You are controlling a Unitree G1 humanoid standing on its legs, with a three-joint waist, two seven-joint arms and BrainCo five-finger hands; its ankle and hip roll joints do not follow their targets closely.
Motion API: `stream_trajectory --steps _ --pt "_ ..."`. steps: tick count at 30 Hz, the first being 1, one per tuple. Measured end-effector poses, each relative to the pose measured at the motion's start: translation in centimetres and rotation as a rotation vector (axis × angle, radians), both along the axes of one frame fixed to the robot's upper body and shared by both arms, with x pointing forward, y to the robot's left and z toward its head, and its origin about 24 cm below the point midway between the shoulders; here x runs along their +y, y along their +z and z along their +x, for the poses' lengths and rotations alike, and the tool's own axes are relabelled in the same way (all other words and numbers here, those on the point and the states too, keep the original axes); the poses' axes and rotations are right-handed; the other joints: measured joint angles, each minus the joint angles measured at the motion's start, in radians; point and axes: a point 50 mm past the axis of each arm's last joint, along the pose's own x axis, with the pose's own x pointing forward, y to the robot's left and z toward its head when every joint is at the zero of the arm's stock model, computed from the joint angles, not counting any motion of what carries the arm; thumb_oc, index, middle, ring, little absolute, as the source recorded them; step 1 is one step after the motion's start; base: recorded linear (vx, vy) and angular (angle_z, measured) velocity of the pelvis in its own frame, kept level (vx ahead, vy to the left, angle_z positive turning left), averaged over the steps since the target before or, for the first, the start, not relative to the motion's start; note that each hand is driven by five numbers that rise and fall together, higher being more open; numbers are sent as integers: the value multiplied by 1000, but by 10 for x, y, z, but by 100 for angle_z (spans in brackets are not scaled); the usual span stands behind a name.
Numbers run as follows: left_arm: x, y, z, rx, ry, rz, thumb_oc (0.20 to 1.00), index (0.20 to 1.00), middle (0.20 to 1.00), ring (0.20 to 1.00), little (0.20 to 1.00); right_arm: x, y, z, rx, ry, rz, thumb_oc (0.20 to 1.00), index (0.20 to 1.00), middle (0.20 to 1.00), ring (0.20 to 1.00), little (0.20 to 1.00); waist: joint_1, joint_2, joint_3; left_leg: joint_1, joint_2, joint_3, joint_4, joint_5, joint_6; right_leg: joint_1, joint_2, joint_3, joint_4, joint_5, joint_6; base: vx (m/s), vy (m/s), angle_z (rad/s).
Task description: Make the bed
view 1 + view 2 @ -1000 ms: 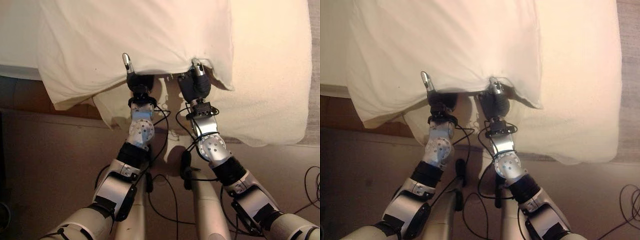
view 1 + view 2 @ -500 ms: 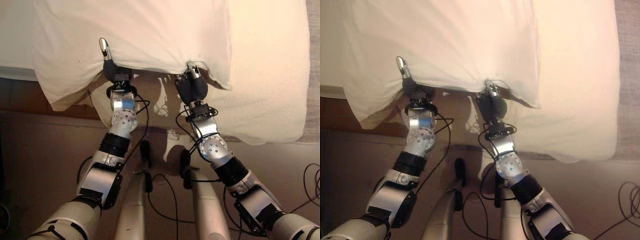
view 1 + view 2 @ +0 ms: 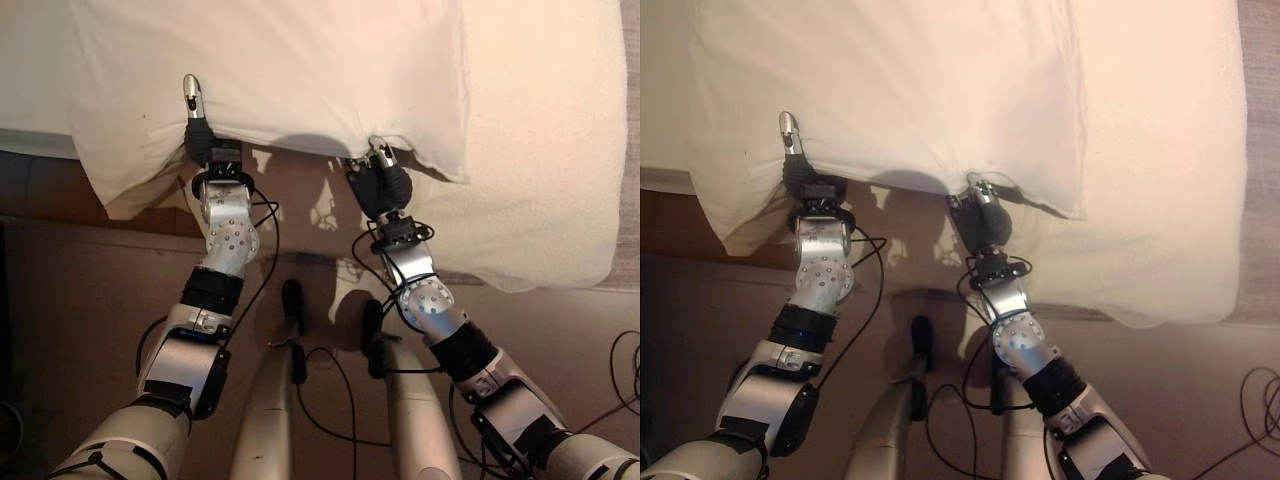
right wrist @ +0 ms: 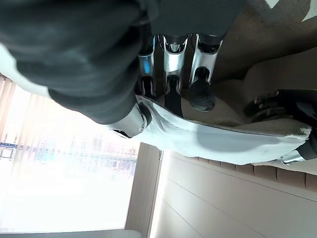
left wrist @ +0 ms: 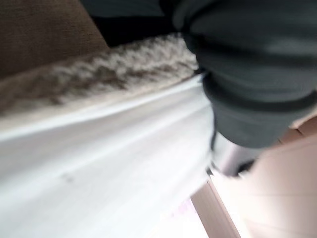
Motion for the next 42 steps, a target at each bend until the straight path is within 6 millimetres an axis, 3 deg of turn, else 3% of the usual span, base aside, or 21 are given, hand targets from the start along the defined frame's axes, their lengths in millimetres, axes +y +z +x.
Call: stream_trajectory --steps 14,15,16,17,42 --pt "-5 4 -22 -83 -22 -7 200 200 200 200 200 -1 -2 0 11 -10 26 219 219 219 219 219 3 4 2 19 -2 6 -5 0 0 7 -2 4 10 -1 -1 -1 0 0" --pt "-6 6 -25 -91 -28 -17 200 200 200 200 200 -2 -1 0 12 -15 41 617 617 617 617 617 4 4 2 19 -2 6 -5 0 0 7 -2 5 10 -1 -1 0 0 0" --pt "-7 6 -26 -95 -28 -20 200 200 200 200 200 0 -1 0 13 -13 56 959 959 959 959 959 5 4 2 20 -2 6 -5 0 0 7 -2 4 11 -1 -1 0 0 0" --pt "-6 8 -28 -102 -28 -28 200 200 200 200 200 -2 -1 0 12 -22 69 1000 1000 1000 1000 1000 4 4 2 20 -2 6 -5 0 0 7 -2 4 11 -2 -1 0 0 0" --pt "-16 8 -35 -96 -11 -64 200 200 200 200 200 -5 -7 5 46 -32 213 1000 1000 1000 1000 1000 18 23 13 37 -7 -9 -26 17 -6 17 -4 -5 21 -6 -7 0 0 0"
